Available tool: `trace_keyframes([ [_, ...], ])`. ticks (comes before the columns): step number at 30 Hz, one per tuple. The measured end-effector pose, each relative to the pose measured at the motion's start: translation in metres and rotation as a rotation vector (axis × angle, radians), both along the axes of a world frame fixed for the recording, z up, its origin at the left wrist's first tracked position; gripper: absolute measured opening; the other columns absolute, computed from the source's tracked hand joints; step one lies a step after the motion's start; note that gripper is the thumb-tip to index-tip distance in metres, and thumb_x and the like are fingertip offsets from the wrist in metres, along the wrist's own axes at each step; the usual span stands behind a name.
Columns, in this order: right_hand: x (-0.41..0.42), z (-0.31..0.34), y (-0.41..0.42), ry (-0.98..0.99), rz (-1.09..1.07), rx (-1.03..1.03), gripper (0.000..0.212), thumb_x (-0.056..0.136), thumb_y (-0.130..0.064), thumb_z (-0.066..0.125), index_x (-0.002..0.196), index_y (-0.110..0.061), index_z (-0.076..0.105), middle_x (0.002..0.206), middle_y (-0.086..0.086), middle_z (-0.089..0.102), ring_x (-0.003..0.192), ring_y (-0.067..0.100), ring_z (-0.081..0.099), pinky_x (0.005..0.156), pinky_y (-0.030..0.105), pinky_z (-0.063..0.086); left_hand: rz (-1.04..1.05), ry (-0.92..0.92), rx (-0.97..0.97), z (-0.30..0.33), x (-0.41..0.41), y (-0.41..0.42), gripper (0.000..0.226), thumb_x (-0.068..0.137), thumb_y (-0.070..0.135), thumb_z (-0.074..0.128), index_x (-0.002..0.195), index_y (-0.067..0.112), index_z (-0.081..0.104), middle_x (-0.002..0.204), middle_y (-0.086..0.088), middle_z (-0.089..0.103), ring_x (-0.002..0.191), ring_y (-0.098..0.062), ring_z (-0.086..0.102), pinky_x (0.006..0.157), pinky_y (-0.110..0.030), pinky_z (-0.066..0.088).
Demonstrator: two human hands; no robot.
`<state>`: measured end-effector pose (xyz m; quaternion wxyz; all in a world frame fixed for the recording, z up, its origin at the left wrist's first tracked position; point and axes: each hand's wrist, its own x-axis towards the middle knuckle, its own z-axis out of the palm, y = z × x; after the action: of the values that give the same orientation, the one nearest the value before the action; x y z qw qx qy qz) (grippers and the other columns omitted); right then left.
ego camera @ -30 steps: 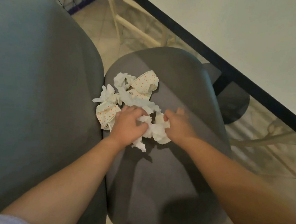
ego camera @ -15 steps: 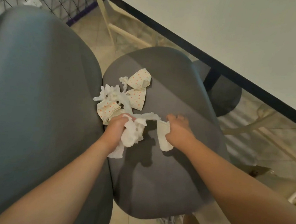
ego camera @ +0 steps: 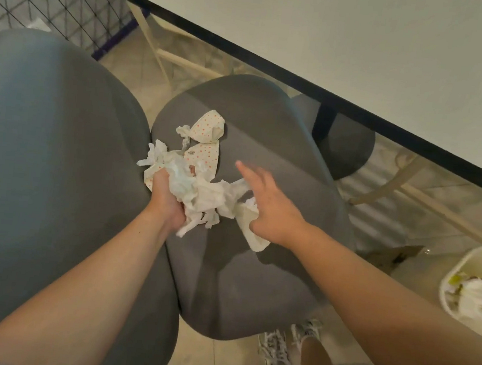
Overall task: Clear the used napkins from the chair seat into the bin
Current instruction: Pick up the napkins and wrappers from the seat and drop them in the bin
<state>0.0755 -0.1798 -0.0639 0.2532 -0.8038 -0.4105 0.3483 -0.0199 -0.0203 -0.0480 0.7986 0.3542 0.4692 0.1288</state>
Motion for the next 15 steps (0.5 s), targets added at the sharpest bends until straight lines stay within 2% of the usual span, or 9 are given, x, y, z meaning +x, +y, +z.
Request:
trace_keyframes([
  [1,-0.004,0.0,0.001,-0.003,0.071,0.008,0.103,0.07,0.008,0.056,0.147,-0.041,0.007,0.157,-0.007,0.004,0.13,0.026,0.04,0.073,0.031,0.048,-0.005,-0.01,-0.004,0.0,0.0,-0.002,0.051,0.091,0.035,0.026,0.049,0.02,0.051,0.046,0.005,0.05,0.044,-0.011,0.048,0.045,-0.012,0.039],
  [3,-0.009,-0.001,0.005,0.033,0.134,0.009,0.089,0.07,0.007,0.056,0.142,-0.031,0.02,0.157,-0.01,0.008,0.129,0.025,0.043,0.082,0.037,0.051,-0.011,-0.014,-0.025,0.0,0.001,-0.007,0.065,0.093,0.042,0.025,0.039,0.02,0.053,0.041,0.005,0.049,0.036,-0.01,0.047,0.041,-0.01,0.037],
  [4,-0.01,-0.001,0.008,0.075,0.125,0.008,0.082,0.07,0.005,0.057,0.138,-0.027,0.024,0.155,-0.007,0.019,0.125,0.026,0.046,0.086,0.042,0.051,-0.018,0.0,-0.04,-0.002,0.001,-0.008,0.067,0.092,0.046,0.025,0.038,0.02,0.054,0.041,0.005,0.05,0.035,-0.01,0.047,0.041,-0.01,0.037],
  [6,-0.011,-0.001,0.014,0.154,0.087,-0.007,0.078,0.07,0.002,0.06,0.131,-0.028,0.025,0.133,0.004,0.046,0.11,0.03,0.054,0.083,0.049,0.052,-0.014,0.013,-0.052,-0.003,0.0,-0.007,0.063,0.09,0.053,0.027,0.045,0.019,0.055,0.045,0.005,0.05,0.039,-0.011,0.047,0.043,-0.012,0.037],
  [8,-0.01,-0.002,0.018,0.25,0.033,-0.021,0.094,0.068,0.001,0.065,0.137,-0.038,0.015,0.121,0.008,0.054,0.104,0.031,0.057,0.084,0.05,0.053,0.028,-0.008,-0.057,-0.003,-0.002,0.0,0.056,0.087,0.059,0.028,0.058,0.02,0.055,0.054,0.004,0.051,0.05,-0.013,0.048,0.051,-0.017,0.039],
  [10,-0.009,0.0,0.018,0.433,-0.041,-0.028,0.115,0.067,0.004,0.069,0.145,-0.045,-0.001,0.133,0.002,0.049,0.113,0.028,0.054,0.091,0.045,0.052,0.056,-0.043,-0.065,-0.002,-0.003,0.005,0.063,0.087,0.062,0.024,0.057,0.02,0.061,0.057,0.004,0.054,0.051,-0.014,0.052,0.052,-0.017,0.044],
  [11,-0.009,0.001,0.019,0.546,-0.075,-0.022,0.12,0.068,0.006,0.07,0.145,-0.046,-0.005,0.134,-0.005,0.044,0.115,0.025,0.052,0.088,0.04,0.054,0.068,-0.063,-0.071,0.001,-0.002,0.006,0.065,0.089,0.06,0.024,0.053,0.02,0.061,0.056,0.004,0.055,0.049,-0.013,0.053,0.051,-0.016,0.045],
  [13,-0.01,0.0,0.021,0.716,-0.126,-0.022,0.119,0.069,0.008,0.07,0.144,-0.049,-0.002,0.128,-0.012,0.042,0.108,0.019,0.054,0.065,0.028,0.055,0.084,-0.117,-0.077,0.003,0.001,0.007,0.068,0.092,0.054,0.022,0.047,0.019,0.061,0.052,0.004,0.056,0.045,-0.013,0.055,0.048,-0.014,0.046],
  [15,-0.01,0.0,0.025,0.79,-0.149,-0.044,0.11,0.069,0.007,0.071,0.14,-0.05,0.009,0.12,-0.009,0.05,0.094,0.015,0.056,0.053,0.022,0.048,0.114,-0.173,-0.098,0.009,0.007,0.007,0.073,0.093,0.052,0.02,0.045,0.019,0.063,0.051,0.003,0.06,0.044,-0.015,0.059,0.051,-0.018,0.051],
])
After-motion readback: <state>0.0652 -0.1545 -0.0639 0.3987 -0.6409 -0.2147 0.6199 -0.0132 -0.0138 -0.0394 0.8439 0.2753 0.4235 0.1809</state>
